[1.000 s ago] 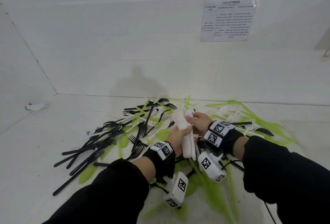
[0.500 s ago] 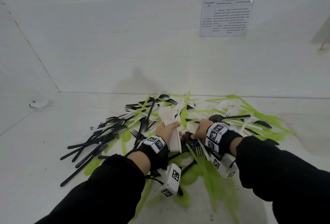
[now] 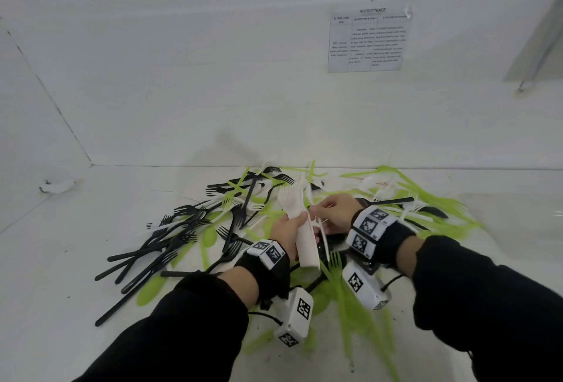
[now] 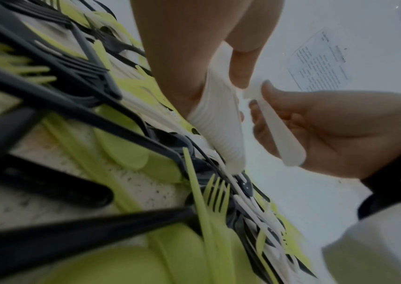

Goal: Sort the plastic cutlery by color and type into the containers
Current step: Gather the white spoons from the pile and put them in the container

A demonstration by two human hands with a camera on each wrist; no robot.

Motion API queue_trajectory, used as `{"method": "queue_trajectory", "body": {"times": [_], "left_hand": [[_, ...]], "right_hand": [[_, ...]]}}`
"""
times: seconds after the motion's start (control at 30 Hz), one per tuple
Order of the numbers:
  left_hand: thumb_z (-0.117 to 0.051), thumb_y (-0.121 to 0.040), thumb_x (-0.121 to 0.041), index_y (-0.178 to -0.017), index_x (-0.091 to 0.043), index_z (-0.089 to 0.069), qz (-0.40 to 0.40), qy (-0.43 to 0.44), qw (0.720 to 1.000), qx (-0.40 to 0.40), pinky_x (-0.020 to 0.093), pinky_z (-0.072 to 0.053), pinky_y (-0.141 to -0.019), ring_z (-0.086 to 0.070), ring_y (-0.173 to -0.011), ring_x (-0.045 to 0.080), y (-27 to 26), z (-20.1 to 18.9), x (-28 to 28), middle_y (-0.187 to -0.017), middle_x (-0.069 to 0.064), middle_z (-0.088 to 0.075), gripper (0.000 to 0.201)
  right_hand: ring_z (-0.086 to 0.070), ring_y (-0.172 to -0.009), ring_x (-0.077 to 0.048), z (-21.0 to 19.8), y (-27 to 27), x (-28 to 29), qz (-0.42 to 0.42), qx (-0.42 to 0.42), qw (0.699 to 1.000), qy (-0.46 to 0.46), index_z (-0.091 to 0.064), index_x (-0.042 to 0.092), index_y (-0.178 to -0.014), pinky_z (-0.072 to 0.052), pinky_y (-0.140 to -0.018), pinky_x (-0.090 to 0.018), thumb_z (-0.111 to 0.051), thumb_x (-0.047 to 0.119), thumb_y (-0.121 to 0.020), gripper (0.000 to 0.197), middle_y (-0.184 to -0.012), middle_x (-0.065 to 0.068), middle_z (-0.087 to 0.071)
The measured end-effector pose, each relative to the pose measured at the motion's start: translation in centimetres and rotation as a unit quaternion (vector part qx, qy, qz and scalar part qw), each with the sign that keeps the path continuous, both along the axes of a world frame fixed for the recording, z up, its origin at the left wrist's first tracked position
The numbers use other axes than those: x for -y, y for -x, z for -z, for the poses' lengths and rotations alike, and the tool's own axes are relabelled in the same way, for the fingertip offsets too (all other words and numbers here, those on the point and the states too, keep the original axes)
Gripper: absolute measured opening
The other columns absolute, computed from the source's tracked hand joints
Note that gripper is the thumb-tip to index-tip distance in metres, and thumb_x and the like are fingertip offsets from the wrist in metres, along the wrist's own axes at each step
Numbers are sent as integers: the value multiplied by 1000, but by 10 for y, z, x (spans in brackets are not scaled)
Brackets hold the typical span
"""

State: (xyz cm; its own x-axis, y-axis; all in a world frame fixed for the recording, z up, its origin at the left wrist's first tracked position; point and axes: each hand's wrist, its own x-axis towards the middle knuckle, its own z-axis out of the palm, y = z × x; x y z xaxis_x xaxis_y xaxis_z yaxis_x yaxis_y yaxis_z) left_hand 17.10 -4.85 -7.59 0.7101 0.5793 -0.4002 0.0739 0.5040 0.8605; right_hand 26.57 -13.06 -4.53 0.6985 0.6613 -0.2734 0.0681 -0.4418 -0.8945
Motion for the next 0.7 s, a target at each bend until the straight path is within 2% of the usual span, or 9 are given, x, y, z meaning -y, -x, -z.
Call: {"method": "queue_trajectory", "body": {"times": [0.07, 0.13, 0.2, 0.27, 0.33, 0.43, 0.53, 0.6, 0.7], "left_hand": [[-50, -96, -7, -92, -17, -42, -17, 17, 1000, -5, 49, -51, -84, -60, -87, 35, -2, 1, -1, -85, 15, -58, 13], [-64, -86, -15, -99, -11, -46, -30, 4, 999, -20, 58, -46, -93, -61, -100, 42, 0, 2, -3, -100, 23, -62, 22], [-73, -73, -22, -111, 2, -54, -34, 9, 999, -27, 59, -50, -85, -64, -93, 44, 1, 9, -8, -104, 29, -63, 48], [-70, -82, -16, -105, 2, -55, -39, 9, 999, -14, 46, -57, -66, -64, -74, 37, 7, 4, -10, -92, 26, -63, 33], [-63, -88, -12, -104, 0, -56, -30, 8, 1000, -3, 32, -53, -50, -60, -66, 30, 12, 1, -13, -88, 22, -61, 22], [-62, -87, -5, -109, 0, -56, -43, -9, 999, 5, 31, -52, -50, -60, -67, 27, 17, 2, -22, -89, 19, -62, 23], [-64, -86, -2, -96, -2, -57, -55, -55, 997, -16, 28, -51, -46, -61, -59, 21, 24, 1, -30, -78, 13, -62, 11], [-63, -86, -2, -89, -5, -56, -52, -66, 996, -11, 27, -52, -43, -63, -52, 17, 29, 0, -34, -76, 12, -60, 9], [-60, -87, 3, -87, -6, -55, -53, -41, 998, 4, 30, -55, -45, -65, -46, 14, 35, -2, -38, -78, 13, -60, 11]], "right_hand": [[-66, -70, -29, 9, 10, -3, -6, 41, 999, 6, -59, 16, -69, -57, -78, -46, -64, 28, -86, 21, -75, -13, -67], [-67, -77, -30, 17, 16, -7, -5, 77, 997, -2, -60, 24, -67, -55, -82, -48, -60, 27, -88, 21, -80, -12, -68], [-66, -72, -28, 21, 21, -10, -6, 77, 997, -13, -65, 22, -75, -56, -80, -47, -60, 22, -88, 14, -77, -7, -67], [-61, -59, -22, 20, 24, -14, 3, 85, 996, -19, -62, 17, -84, -58, -65, -38, -63, 21, -87, 5, -73, -2, -63], [-54, -50, -15, 19, 24, -18, 9, 85, 996, -31, -56, 19, -80, -49, -49, -25, -63, 20, -87, 10, -69, 2, -58], [-48, -50, -9, 14, 27, -25, -37, 56, 997, -39, -61, 15, -93, -41, -45, -17, -56, 12, -91, 6, -67, 3, -54], [-48, -50, -12, 11, 25, -34, -42, -7, 999, -18, -59, 11, -101, -41, -42, -19, -48, 12, -95, 12, -71, -1, -55], [-54, -54, -17, 9, 19, -37, -20, 59, 996, 69, -60, 10, -102, -44, -49, -23, -45, 20, -97, 19, -76, -7, -60], [-62, -99, -28, 11, 11, -44, -67, 186, 954, 223, -61, 7, -111, -47, -82, -29, -44, 33, -96, 35, -109, -14, -65]]}}
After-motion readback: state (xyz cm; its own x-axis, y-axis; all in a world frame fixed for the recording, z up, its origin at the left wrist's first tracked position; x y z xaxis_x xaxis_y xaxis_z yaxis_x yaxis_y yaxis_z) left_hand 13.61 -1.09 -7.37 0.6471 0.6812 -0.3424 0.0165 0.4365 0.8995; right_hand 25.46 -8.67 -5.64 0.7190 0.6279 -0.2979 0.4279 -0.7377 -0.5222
